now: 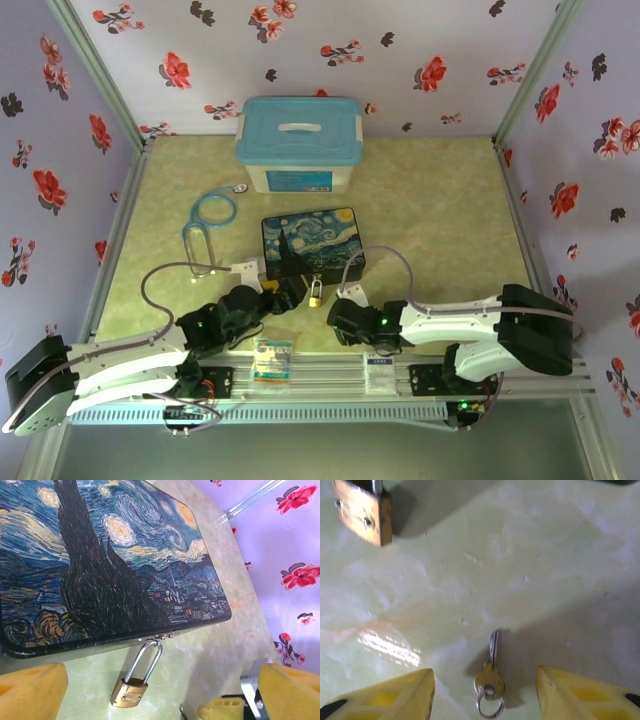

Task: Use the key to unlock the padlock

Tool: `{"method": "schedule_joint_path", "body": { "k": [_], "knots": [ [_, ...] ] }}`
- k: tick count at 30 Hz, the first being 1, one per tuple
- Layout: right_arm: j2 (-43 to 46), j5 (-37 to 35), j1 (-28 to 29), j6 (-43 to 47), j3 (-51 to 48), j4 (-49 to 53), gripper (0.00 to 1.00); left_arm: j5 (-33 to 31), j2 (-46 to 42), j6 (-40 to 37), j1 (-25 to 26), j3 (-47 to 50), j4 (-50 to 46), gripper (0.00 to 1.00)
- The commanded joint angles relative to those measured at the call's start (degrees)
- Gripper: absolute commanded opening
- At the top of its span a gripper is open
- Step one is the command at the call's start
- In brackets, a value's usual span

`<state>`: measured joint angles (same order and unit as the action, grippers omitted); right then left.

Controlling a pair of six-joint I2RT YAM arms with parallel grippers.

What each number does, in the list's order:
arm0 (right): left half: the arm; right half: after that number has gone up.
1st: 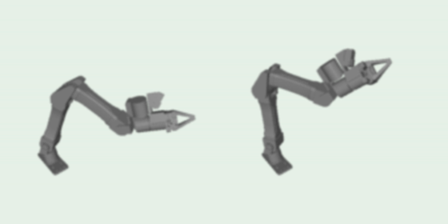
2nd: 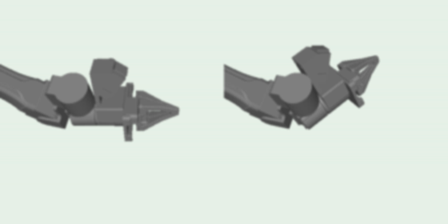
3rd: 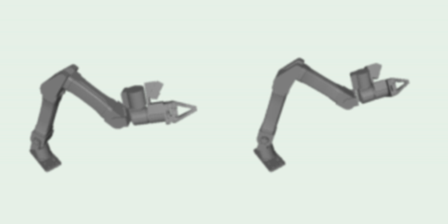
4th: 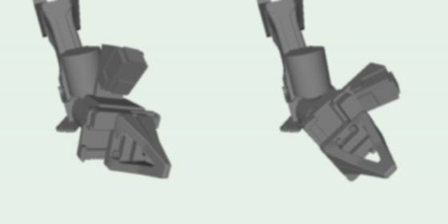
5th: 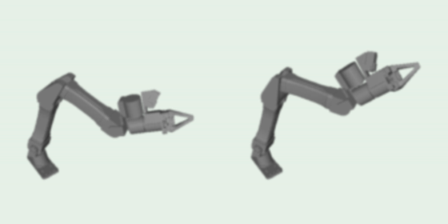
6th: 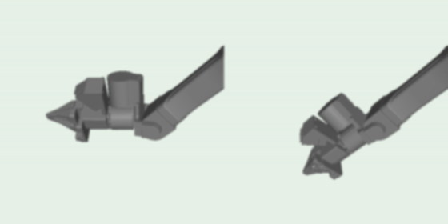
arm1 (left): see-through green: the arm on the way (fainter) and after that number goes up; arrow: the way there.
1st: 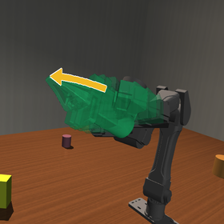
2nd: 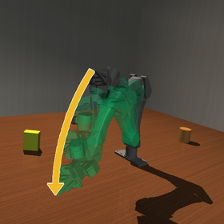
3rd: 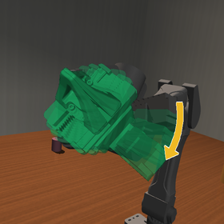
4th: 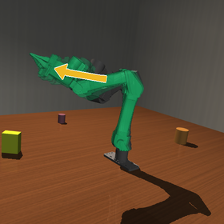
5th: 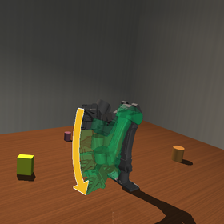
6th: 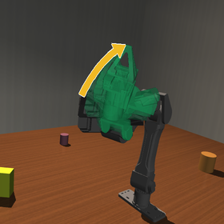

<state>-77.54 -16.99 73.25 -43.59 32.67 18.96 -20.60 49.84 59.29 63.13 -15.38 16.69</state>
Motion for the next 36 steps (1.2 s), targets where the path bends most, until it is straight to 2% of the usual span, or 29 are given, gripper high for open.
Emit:
{"method": "schedule_joint_path", "body": {
  "k": [1, 7, 10, 14, 21, 25, 27, 29, 33, 36],
  "knots": [
    [-1.1, -3.8, 1.5, -2.4, 1.4, 4.3, 0.56, -1.8, -0.5, 0.6, 0.4, -0.9, -1.0, 0.97],
    [-2.2, -2.8, 1.7, -1.8, -0.2, 0.1, 0.52, -1.7, 1.2, 0.0, 0.4, -1.4, -0.7, 0.97],
    [-2.9, -3.5, 1.7, -1.8, -1.1, -2.5, 0.43, -1.6, 1.5, 0.0, 0.4, -1.2, 0.1, 0.97],
    [-4.3, -3.6, 1.6, -1.9, 0.4, 0.1, 0.34, -1.7, 1.9, 0.2, 0.4, -1.0, 1.3, 0.96],
    [-2.3, -2.5, 2.1, -2.4, -0.7, 2.8, 0.33, -1.7, 3.3, 0.0, 0.4, -1.4, 2.8, 0.96],
    [0.9, -0.1, 2.3, -3.1, -2.1, 2.9, 0.24, -1.7, 4.3, 0.4, 0.4, -1.4, 3.1, 0.96],
    [1.9, -0.1, 2.2, -3.3, -3.1, 1.2, 0.16, -1.8, 4.7, 0.3, 0.4, -1.4, 3.9, 0.96],
    [2.3, -0.3, 2.2, -3.3, -3.7, 0.4, 0.15, -2.0, 5.3, 0.1, 0.4, -1.4, 4.8, 0.96],
    [2.7, -1.1, 2.0, -2.1, -4.3, -0.6, 0.02, -1.8, 6.8, -1.0, 0.4, -3.9, 5.5, 0.96],
    [5.9, 1.7, 0.4, 0.3, -6.2, -4.6, 0.0, -1.0, 8.2, -1.9, 0.3, -4.8, 5.6, 0.96]
  ]
}}
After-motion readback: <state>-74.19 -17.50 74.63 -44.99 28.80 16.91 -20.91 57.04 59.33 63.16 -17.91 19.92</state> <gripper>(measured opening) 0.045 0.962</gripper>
